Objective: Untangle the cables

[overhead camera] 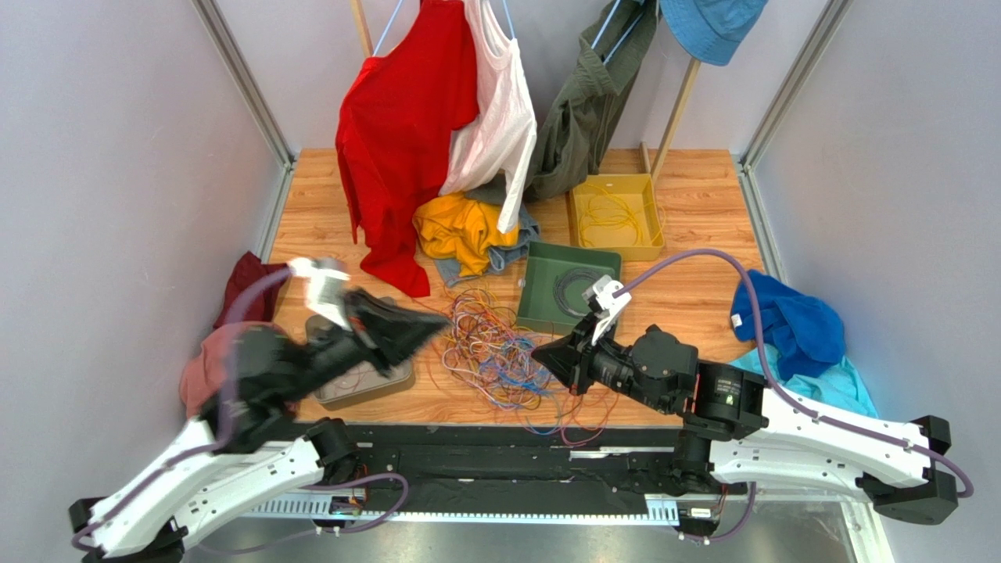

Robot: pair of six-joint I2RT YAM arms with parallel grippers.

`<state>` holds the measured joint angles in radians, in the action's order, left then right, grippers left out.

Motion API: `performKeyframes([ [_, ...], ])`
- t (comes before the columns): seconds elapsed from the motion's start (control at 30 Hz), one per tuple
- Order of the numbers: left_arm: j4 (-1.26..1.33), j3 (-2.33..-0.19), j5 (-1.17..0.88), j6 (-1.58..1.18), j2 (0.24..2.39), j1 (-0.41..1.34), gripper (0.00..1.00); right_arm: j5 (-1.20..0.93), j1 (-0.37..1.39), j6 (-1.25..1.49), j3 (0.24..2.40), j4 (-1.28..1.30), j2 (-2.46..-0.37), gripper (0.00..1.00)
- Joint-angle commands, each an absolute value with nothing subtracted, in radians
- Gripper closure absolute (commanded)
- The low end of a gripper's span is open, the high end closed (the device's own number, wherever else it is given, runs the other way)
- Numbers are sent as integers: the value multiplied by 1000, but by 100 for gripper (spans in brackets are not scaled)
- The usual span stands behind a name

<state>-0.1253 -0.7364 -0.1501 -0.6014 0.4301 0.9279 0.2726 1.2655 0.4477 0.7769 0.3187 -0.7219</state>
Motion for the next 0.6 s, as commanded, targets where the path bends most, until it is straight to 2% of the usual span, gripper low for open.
performKeyframes([
  [0.0, -432, -1131, 115, -433, 475, 927, 100, 359, 1261, 479, 686, 322, -672, 100],
  [0.03, -472, -1261, 139, -420, 533, 927, 100, 364, 1261, 485, 667, 315, -667, 100],
  [0.13, -561, -1452, 218, -387, 622, 927, 100, 364, 1261, 503, 609, 292, -664, 100],
  [0.57, -750, -2066, 472, -249, 936, 927, 100, 356, 1261, 537, 492, 247, -658, 100],
])
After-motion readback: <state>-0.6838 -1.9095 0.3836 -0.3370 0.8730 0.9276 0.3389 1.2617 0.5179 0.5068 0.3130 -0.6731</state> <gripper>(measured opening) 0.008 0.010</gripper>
